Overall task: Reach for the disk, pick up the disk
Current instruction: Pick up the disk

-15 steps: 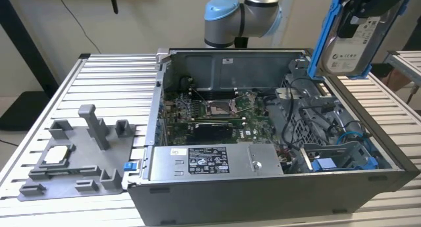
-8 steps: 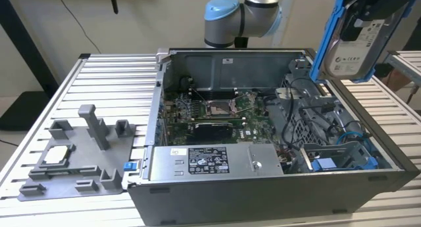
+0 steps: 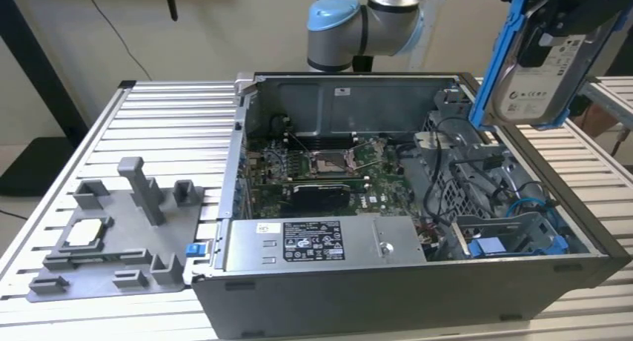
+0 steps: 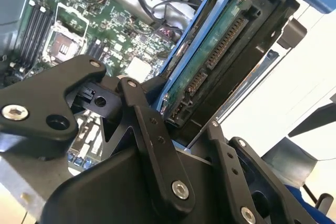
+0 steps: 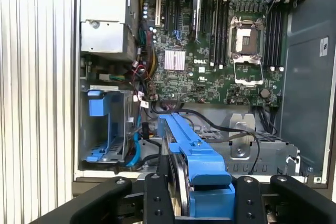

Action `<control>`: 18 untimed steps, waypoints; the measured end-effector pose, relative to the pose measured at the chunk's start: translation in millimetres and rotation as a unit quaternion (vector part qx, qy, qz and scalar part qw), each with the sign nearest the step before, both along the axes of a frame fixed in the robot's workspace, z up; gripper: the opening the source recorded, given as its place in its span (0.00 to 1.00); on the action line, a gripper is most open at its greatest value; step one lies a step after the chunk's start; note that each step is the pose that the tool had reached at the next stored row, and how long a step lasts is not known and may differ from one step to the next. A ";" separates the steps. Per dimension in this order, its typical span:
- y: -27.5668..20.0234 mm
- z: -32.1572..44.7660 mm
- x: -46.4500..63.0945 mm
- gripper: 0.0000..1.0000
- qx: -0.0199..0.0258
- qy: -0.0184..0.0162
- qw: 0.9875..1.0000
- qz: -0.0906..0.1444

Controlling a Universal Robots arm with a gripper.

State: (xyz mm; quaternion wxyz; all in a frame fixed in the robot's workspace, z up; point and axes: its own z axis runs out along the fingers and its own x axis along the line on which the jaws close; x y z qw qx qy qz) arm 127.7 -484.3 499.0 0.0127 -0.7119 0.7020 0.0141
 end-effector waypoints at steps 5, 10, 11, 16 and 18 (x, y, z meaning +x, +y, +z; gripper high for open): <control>-8.3 -0.2 0.0 0.00 0.000 0.000 1.000 0.000; -17.6 -0.8 -0.1 0.00 0.000 0.000 1.000 0.000; -19.3 -1.0 -0.2 0.00 0.000 0.000 1.000 0.000; -35.3 -4.2 -1.5 0.00 0.000 -0.001 1.000 0.000; -43.3 -5.8 -2.1 0.00 0.000 -0.001 1.000 0.000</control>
